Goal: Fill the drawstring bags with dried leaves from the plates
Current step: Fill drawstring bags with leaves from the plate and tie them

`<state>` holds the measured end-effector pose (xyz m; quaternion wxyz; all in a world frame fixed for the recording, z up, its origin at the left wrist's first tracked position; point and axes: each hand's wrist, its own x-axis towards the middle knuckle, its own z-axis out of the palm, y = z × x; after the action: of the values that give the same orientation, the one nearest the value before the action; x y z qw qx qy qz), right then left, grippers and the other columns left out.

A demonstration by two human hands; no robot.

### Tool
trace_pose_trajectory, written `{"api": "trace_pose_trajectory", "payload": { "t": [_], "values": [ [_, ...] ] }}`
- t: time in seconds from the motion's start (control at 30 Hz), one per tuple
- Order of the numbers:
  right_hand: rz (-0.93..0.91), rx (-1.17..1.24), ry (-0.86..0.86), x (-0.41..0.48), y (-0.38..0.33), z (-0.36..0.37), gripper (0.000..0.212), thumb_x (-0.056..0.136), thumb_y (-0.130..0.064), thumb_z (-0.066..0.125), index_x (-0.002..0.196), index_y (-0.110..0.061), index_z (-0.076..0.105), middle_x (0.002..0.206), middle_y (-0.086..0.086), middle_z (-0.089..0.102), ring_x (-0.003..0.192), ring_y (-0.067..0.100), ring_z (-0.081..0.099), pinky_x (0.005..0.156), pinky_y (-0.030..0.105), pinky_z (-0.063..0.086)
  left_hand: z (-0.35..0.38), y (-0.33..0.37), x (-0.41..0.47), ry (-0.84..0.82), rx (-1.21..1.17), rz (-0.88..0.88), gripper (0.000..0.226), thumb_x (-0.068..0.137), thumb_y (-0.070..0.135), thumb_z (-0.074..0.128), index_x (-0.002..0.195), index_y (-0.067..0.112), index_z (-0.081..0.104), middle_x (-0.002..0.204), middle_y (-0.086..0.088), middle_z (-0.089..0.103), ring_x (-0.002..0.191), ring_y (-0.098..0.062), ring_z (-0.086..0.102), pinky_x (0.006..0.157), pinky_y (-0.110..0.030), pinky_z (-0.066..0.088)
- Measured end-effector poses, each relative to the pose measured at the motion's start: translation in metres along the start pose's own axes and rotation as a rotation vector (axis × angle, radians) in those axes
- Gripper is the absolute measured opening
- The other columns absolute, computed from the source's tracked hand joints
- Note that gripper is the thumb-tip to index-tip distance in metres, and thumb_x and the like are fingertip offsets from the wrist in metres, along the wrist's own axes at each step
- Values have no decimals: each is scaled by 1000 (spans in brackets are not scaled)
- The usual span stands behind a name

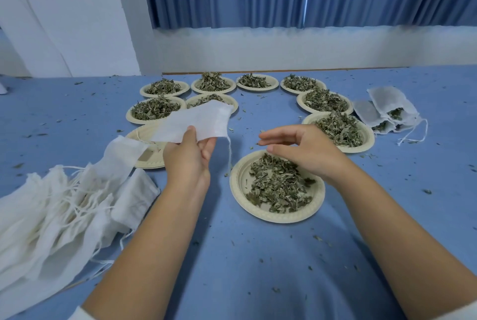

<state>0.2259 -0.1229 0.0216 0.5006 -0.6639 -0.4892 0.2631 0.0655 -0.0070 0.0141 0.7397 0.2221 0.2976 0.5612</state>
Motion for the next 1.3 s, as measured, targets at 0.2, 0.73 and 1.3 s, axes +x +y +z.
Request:
{"api": "trace_pose_trajectory", "payload": {
  "t": [0.2,0.73,1.3],
  "values": [
    [117,109,65,16,-8,21,20,92,-34,64,92,-19,76,89,-9,76,68,-2,59,49,12,42,5,-11,-8,-89,115,-21,14,101,3,48,112,5,55,93,-4,68,63,-7,71,54,-18,55],
    [285,329,136,36,-18,57,13,82,-17,76,74,-9,69,53,-1,63,47,6,56,37,15,35,-12,2,3,142,1191,606,84,79,19,78,148,15,30,146,-11,26,130,-30,32,107,-35,29],
    [228,306,-18,29,-17,45,17,91,-19,66,77,-10,73,64,-2,61,53,5,54,38,15,33,-15,-2,-1,-447,1051,483,13,87,29,72,79,39,74,69,26,68,63,4,56,64,-15,42]
  ]
}}
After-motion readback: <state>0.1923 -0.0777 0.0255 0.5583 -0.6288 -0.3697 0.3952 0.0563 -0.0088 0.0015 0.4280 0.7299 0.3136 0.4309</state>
